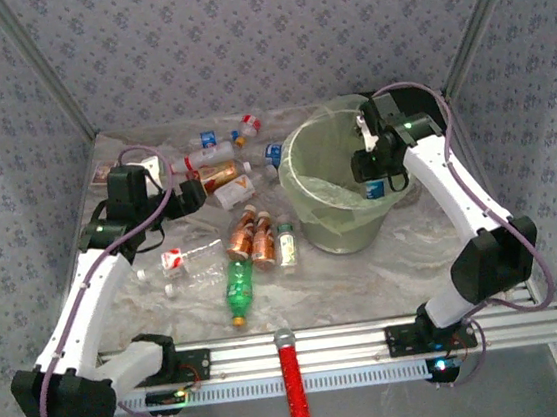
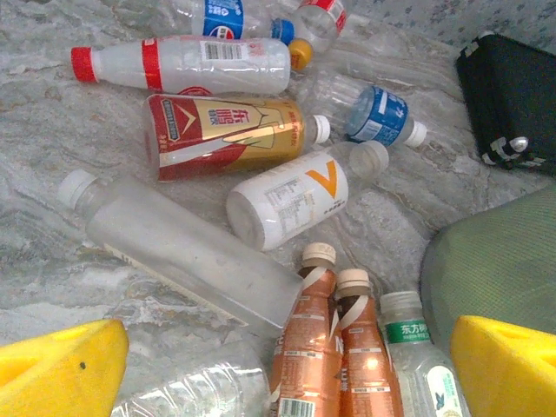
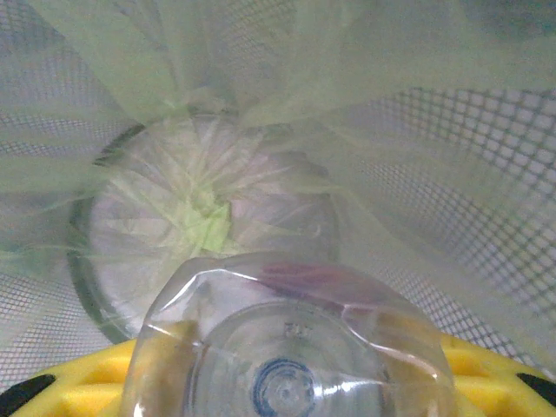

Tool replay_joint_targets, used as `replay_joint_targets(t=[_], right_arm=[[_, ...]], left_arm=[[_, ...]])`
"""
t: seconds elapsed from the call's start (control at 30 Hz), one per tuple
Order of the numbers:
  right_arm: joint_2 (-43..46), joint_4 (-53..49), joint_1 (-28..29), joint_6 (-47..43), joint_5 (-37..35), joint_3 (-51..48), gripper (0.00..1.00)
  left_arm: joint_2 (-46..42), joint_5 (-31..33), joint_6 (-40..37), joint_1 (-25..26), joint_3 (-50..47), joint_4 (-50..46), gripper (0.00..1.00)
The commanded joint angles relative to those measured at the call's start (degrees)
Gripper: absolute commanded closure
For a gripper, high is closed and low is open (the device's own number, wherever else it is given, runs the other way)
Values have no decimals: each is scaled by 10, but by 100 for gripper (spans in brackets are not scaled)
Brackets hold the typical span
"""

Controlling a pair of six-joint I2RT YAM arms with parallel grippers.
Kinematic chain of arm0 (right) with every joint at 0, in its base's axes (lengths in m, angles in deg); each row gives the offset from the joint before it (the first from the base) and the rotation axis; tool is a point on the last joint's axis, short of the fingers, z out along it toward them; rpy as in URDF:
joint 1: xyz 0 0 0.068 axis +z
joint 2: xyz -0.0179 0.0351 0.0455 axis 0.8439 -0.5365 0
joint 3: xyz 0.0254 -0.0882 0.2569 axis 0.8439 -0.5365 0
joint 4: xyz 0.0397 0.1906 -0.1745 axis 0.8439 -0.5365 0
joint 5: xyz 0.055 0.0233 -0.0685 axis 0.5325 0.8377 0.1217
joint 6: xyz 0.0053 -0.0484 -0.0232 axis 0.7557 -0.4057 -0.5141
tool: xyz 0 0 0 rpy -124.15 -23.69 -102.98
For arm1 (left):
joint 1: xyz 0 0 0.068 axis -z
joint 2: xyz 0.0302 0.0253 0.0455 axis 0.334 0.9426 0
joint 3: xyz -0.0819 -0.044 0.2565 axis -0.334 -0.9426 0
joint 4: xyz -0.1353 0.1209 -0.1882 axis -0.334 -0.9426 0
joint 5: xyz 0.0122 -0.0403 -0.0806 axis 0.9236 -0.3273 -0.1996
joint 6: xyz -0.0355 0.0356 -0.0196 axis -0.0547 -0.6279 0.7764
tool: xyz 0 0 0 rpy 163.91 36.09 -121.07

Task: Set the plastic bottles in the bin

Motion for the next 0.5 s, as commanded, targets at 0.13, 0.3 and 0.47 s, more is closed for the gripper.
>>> replay_joint_targets(t=[0.13, 0.3, 0.47], right_arm=[[17, -24, 7, -5, -6, 30, 69], [-30, -1, 39, 2, 51, 67, 66], [-65, 31, 39, 18, 67, 57, 62]], left_arm=[[30, -31, -21, -25, -2, 10, 5], [69, -31, -35, -38, 14, 7, 5], [107, 17, -54, -38, 34, -23, 5]])
